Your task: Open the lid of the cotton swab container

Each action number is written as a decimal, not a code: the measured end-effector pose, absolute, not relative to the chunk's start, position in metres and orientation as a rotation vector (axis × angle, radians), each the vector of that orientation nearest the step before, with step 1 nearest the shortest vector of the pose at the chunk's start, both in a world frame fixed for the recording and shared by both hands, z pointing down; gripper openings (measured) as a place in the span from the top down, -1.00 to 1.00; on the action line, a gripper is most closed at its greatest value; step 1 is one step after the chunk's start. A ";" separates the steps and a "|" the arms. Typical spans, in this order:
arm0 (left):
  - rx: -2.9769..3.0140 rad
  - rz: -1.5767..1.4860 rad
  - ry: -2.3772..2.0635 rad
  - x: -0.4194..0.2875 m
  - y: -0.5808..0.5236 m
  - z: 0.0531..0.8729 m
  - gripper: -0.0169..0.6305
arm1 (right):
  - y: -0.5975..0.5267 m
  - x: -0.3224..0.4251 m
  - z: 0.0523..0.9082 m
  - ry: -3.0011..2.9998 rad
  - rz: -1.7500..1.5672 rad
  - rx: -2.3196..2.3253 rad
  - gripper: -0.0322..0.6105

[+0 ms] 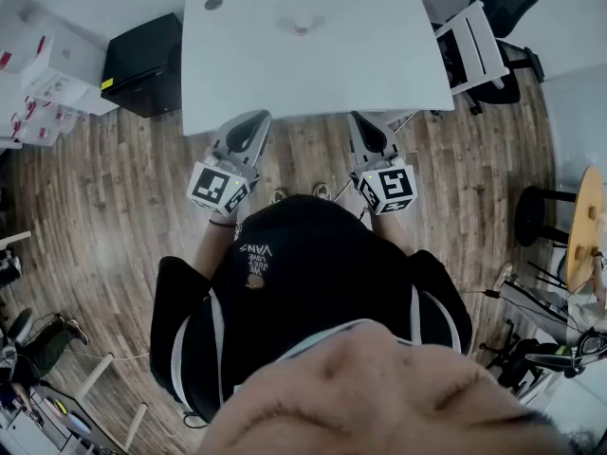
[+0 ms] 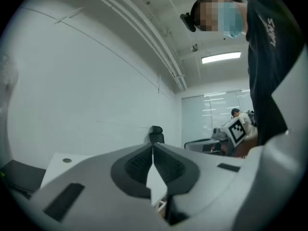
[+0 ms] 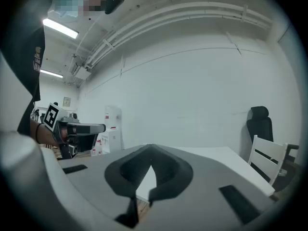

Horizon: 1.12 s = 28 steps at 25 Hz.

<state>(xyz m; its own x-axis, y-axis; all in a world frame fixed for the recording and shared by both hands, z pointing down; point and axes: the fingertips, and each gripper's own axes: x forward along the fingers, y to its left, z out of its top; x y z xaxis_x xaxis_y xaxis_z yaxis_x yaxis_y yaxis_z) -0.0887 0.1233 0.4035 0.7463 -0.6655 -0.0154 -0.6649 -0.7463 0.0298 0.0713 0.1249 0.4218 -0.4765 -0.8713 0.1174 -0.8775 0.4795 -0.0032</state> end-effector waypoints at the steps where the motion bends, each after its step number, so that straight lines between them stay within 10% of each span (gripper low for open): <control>1: 2.917 -0.037 -1.110 -0.090 0.123 0.404 0.90 | 0.124 0.070 0.421 -2.618 0.096 1.556 0.86; 28: 2.888 -0.080 -1.044 -0.084 0.070 0.416 0.90 | 0.063 0.073 0.425 -2.672 0.144 1.575 0.86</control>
